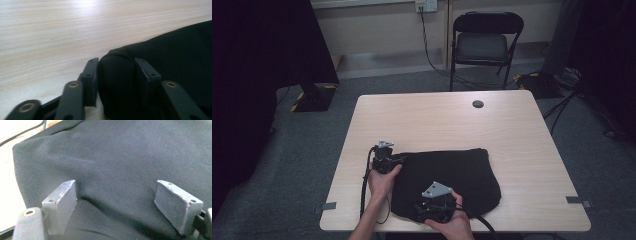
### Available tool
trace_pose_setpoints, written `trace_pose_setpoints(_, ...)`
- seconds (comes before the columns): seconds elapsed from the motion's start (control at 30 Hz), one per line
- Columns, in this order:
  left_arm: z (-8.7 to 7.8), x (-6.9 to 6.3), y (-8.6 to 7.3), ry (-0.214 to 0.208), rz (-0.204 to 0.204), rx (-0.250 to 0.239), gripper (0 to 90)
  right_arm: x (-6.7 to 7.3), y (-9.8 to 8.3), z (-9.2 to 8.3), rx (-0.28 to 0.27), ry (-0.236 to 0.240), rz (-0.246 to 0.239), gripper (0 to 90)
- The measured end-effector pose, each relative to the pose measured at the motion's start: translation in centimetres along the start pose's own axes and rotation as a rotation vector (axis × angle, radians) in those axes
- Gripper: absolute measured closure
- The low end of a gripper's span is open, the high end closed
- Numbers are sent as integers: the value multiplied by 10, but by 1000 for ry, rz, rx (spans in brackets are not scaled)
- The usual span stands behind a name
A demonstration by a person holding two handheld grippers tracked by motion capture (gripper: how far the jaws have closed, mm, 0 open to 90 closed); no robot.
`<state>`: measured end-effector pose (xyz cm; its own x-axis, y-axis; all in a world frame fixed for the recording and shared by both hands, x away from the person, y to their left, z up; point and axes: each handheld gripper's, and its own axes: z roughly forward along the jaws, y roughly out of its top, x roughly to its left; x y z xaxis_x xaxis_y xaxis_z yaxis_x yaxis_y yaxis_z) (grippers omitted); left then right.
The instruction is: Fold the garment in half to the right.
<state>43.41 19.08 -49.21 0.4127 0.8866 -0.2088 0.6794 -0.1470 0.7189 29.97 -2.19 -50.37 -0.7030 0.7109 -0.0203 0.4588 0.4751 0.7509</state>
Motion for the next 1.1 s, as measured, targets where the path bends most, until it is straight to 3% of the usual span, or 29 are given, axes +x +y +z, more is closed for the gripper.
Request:
trace_pose_setpoints(0.3,-1,0,-2,-30,-2,2,710,2,0,0,3,-11,4,177)
trace_pose_setpoints(0.83,-6,0,-5,-36,-1,2,730,7,1,-1,12,-8,0,179)
trace_pose_setpoints(0.9,-7,1,-5,-42,-1,2,733,8,1,-1,10,1,-13,182)
trace_pose_setpoints(1.0,-9,1,-5,-47,-2,-5,737,4,6,-2,54,41,-34,163)
trace_pose_setpoints(1.07,-10,0,-5,-50,-3,-15,738,-4,12,-2,77,110,-46,124)
trace_pose_setpoints(1.1,-11,0,-5,-59,0,-21,740,-6,13,-3,74,117,-50,117)
